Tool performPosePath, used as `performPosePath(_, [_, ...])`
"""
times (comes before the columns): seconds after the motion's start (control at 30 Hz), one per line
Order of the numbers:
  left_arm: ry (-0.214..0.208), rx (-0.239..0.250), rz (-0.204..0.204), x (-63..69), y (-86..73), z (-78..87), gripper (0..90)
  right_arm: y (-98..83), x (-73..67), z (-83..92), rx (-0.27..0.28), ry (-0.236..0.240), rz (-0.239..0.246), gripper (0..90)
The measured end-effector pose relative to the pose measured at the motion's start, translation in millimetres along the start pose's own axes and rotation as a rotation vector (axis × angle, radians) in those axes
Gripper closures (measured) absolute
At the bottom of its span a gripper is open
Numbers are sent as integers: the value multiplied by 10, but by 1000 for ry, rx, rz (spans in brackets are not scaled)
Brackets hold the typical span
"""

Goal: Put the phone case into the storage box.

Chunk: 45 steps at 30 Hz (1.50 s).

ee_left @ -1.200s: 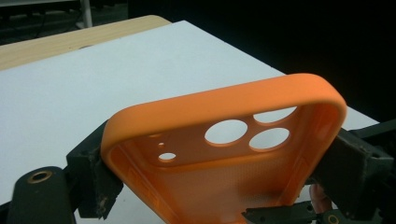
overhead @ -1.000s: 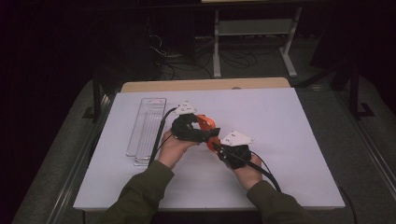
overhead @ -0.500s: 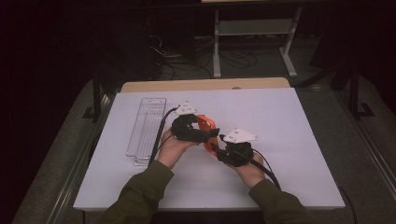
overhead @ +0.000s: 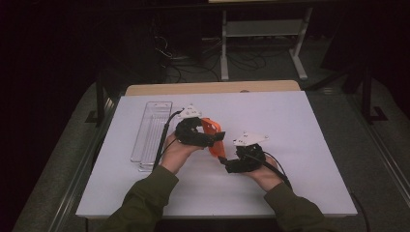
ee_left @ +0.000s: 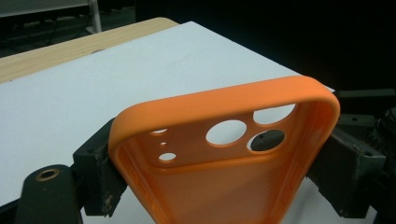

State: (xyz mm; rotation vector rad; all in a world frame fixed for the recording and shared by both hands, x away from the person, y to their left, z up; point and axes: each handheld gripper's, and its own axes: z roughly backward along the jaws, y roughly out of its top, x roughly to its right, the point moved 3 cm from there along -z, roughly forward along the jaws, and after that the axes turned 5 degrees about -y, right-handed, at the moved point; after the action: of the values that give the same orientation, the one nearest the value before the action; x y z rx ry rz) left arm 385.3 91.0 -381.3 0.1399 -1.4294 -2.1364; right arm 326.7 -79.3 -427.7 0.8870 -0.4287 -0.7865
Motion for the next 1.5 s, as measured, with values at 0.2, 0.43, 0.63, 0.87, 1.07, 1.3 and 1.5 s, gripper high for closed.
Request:
performPosePath(0.2, [2,12,11,-1,21,39,156,-65,76,27,-36,-3,2,5])
performPosePath(0.43, [15,34,0,-24,96,110,157,-215,183,143,-58,-1,10,0])
performPosePath(0.63, [35,53,-11,-73,202,233,156,-356,230,264,-24,-4,-13,0])
performPosePath(0.87, [81,71,-23,-190,335,412,156,-510,304,359,-14,-40,26,0])
performPosePath(1.07, [118,85,-36,-303,475,549,155,-622,347,411,-22,-39,0,0])
performPosePath(1.3, [170,98,-53,-439,615,698,155,-688,372,430,-30,-22,8,0])
performPosePath(1.5, [209,112,-50,-558,678,802,155,-680,360,431,-25,-27,6,0])
